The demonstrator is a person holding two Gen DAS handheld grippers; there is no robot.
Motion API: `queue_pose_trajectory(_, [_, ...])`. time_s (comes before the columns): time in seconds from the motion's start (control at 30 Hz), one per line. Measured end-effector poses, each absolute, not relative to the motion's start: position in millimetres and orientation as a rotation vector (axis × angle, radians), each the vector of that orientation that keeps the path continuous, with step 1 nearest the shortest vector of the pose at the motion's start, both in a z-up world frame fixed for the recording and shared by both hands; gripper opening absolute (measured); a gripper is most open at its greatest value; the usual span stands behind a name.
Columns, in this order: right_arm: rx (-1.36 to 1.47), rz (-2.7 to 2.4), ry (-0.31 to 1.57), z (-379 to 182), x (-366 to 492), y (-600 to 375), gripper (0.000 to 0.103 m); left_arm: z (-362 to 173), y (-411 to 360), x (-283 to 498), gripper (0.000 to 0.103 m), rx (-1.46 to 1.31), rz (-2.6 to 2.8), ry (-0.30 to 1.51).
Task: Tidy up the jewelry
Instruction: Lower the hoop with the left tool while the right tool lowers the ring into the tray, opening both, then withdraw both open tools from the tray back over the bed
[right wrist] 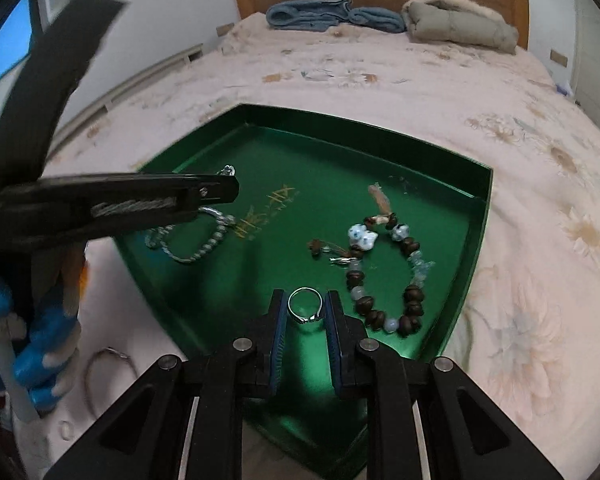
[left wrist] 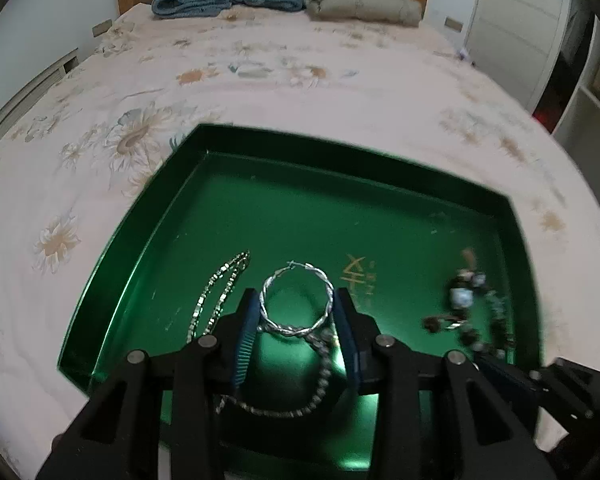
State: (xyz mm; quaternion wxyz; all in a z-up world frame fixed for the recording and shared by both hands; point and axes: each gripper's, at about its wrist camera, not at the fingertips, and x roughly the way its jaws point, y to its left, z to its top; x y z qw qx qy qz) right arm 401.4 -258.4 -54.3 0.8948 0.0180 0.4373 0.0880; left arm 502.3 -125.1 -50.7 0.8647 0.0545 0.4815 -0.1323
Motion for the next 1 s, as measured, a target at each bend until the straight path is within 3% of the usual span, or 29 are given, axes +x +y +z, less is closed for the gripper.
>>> queue_pose_trajectory(0.2, [-0.01, 0.179, 0.894, -58, 401, -257, 0.022, -57, -127, 506, 0.038, 0.142, -0.26, 1.005])
queue_pose_trajectory(0.37, [-0.008, 0.17, 0.877, -49, 392, -255, 0.043, -42, -108, 496, 0.038, 0.083, -0.265, 0.987])
queue_pose_trajectory(0.7, [-0.008, 0.132, 0.762, 5, 331, -250, 0.046, 36, -45, 415, 0.038, 0.045, -0.244, 0.839])
queue_pose_trajectory(1.0, [-0.048, 0.121, 0.667, 48, 233, -226, 0.053, 72, 6, 306, 0.038, 0.018, -0.292, 0.779])
